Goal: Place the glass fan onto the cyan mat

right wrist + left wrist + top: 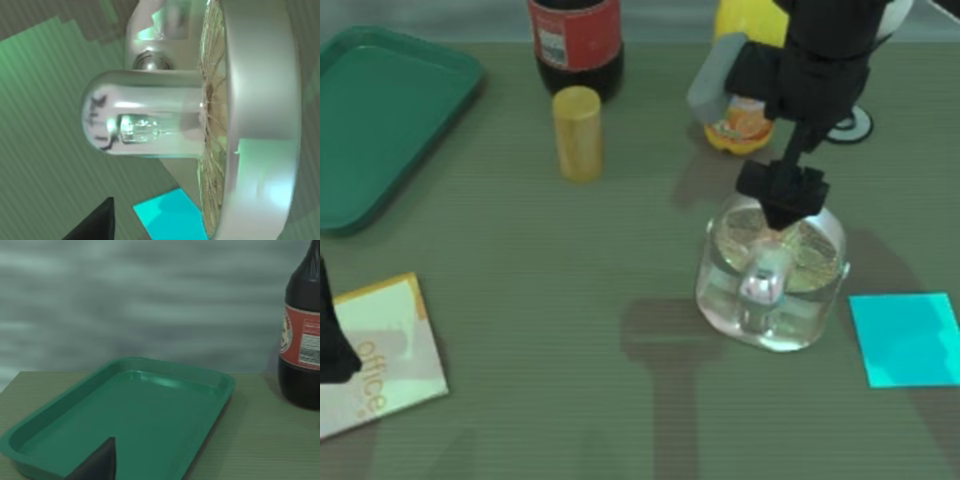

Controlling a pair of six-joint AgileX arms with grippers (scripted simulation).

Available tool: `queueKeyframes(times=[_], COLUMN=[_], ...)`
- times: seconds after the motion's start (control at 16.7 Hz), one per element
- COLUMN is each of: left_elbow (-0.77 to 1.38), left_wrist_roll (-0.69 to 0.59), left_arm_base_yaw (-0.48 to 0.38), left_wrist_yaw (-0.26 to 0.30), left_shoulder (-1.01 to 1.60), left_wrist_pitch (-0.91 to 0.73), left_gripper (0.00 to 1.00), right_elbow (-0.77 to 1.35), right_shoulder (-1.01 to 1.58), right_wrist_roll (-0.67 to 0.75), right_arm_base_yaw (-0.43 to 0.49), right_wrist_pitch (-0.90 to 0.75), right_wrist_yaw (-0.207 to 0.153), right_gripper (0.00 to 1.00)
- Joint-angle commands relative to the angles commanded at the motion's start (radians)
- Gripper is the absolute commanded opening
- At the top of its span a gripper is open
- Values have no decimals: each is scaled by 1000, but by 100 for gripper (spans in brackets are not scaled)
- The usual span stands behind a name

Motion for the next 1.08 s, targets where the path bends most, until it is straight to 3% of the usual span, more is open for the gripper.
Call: queueKeyframes(times=[0.3, 0.72, 0.96, 1.08], left_elbow=[0, 0, 0, 0], left_wrist_roll=[0, 0, 0, 0], left_arm_base_yaw=[0, 0, 0, 0], left_wrist_yaw=[0, 0, 0, 0], left_shoulder=[0, 0, 0, 0], left_wrist_pitch=[0, 0, 0, 0], left_gripper=[100, 100, 100, 100], right_elbow=[-20, -234, -238, -238], right_shoulder=[-4, -25, -25, -25], right_wrist_roll=[-1, 2, 2, 2], right_arm_base_yaw=[-2, 2, 2, 2], right_wrist_pitch=[19, 210, 213, 213], right_wrist_yaw=[0, 0, 0, 0], right_gripper=[100, 100, 100, 85])
